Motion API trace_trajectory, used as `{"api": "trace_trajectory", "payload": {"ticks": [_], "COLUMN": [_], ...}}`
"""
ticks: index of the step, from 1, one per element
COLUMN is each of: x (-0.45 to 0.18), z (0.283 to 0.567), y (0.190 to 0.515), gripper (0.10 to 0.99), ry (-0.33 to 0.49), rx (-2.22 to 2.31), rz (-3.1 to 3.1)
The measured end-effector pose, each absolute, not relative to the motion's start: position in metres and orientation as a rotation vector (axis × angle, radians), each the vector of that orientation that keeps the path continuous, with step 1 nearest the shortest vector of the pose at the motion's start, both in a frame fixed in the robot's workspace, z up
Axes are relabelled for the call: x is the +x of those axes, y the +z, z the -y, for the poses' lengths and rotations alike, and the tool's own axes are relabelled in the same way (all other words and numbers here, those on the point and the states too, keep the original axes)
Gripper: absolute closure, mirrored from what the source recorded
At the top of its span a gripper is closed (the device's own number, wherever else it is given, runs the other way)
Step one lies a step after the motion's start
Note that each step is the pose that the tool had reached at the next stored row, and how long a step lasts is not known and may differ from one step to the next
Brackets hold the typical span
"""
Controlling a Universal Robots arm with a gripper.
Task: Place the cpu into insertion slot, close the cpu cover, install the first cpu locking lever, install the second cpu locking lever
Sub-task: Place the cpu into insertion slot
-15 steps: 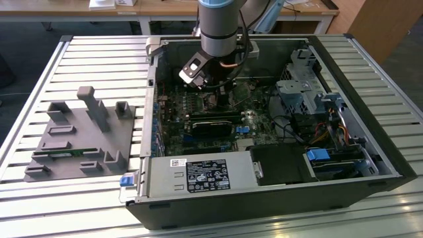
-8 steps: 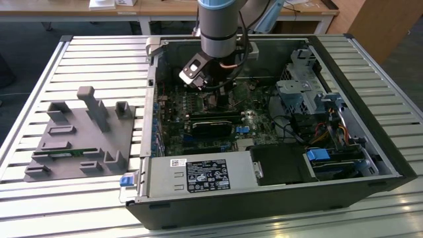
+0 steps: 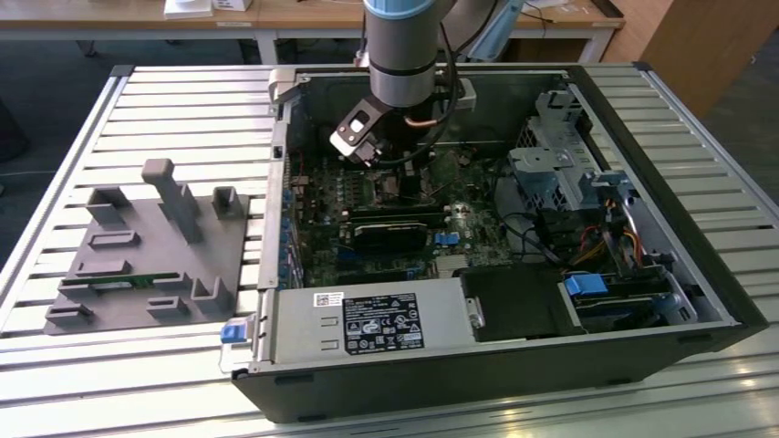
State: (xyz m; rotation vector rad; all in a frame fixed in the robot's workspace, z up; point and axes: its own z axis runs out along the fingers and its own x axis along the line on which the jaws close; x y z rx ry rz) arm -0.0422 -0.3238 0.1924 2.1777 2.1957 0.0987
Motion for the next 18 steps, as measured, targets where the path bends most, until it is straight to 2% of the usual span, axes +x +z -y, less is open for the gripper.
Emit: {"api": "trace_trajectory", "payload": {"ticks": [6,7,18], "x": [-0.0421,-0.0421,-0.0422], "z": [0.3237,0.3237,0.3188], "y": [0.1922,0.1922,0.1921], "gripper": [0.533,0.471,0.471], "ry": [0.099,0.099,0.099], "rx": [2.178,2.178,2.178], "rz": [-2.196,-2.196,-2.196]}}
